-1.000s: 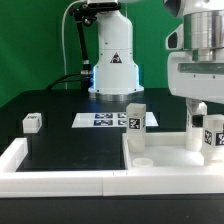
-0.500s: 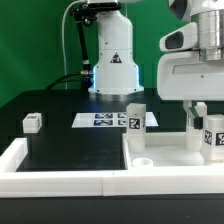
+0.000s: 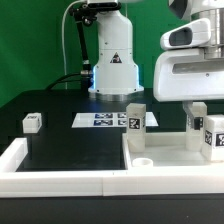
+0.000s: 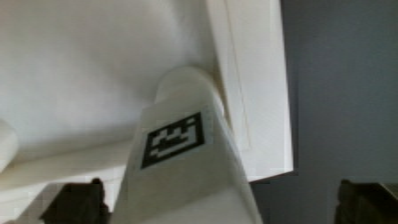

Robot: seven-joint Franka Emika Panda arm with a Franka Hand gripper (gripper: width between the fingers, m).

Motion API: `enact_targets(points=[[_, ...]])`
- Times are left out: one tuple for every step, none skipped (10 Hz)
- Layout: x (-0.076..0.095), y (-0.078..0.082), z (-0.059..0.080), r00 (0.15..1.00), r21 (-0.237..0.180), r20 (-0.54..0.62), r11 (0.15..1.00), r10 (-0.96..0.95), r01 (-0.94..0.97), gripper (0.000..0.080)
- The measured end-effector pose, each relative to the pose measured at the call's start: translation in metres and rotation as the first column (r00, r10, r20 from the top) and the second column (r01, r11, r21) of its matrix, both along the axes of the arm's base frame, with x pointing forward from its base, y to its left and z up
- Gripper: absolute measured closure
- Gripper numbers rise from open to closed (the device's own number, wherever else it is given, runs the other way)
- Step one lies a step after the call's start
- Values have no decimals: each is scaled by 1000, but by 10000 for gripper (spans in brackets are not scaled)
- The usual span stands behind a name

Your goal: Assemble square table

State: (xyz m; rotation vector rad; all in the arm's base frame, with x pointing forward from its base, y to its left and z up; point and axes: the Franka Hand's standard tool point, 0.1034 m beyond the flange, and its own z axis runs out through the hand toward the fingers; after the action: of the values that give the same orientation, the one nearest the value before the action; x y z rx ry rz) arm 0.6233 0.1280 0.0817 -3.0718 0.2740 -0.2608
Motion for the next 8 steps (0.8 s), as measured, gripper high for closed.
enact_targets(points=[[0, -1, 0, 997, -20, 1, 997, 79, -79, 151], [0, -2, -1, 989, -37, 0, 988, 148, -148, 151], [0, -3, -1, 982, -46, 0, 981, 189, -189, 151], [0, -4, -1, 975, -56, -2, 973, 222, -222, 178], [0, -4, -1, 976, -55, -2, 975, 216, -216, 178], [0, -4, -1, 976, -55, -2, 975, 216, -216, 350], [0, -4, -1, 976, -55, -2, 975, 216, -216, 350], [0, -5, -1, 979, -53, -2, 978, 202, -202, 513]])
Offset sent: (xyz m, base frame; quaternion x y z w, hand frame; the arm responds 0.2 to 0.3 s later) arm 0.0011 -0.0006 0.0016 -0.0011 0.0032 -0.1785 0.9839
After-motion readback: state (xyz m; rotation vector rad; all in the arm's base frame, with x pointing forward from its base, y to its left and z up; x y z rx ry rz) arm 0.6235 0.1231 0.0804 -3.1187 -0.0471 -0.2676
